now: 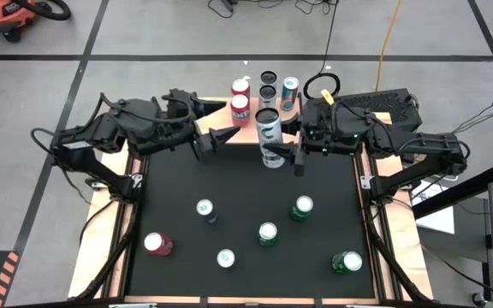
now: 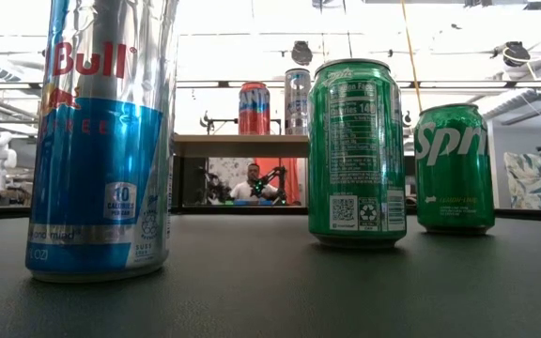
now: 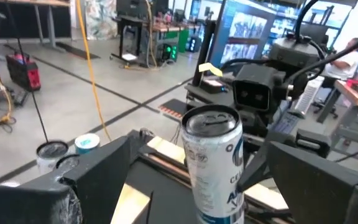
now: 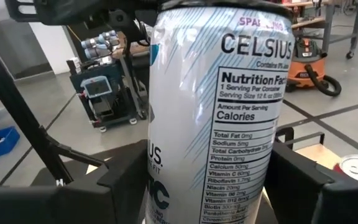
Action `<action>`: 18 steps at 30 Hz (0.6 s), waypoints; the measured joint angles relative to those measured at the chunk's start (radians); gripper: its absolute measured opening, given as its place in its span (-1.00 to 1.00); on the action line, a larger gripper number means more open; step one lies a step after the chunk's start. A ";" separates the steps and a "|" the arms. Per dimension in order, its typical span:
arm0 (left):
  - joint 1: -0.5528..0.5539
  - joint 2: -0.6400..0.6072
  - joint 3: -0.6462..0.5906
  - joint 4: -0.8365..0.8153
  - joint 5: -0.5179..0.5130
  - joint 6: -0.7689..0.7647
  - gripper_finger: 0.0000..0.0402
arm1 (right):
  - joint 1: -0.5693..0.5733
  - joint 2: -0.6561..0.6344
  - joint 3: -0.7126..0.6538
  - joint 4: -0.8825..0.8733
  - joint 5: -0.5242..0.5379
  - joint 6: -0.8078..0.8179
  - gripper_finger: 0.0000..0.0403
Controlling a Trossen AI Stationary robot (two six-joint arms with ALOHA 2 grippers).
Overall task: Place canned beverage on shelf
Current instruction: Put the white soda can on the shelf aligned with the other white soda can
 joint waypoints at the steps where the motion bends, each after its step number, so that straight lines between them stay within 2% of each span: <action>1: 0.001 -0.007 0.000 -0.019 0.004 -0.014 0.88 | 0.000 0.001 -0.009 0.015 0.000 0.001 0.25; 9: 0.001 -0.035 -0.001 -0.067 0.093 -0.094 0.88 | 0.000 0.023 -0.096 0.207 -0.001 0.006 0.25; 18: 0.059 -0.024 0.000 -0.057 0.174 -0.094 0.88 | 0.000 0.029 -0.125 0.268 -0.008 0.004 0.25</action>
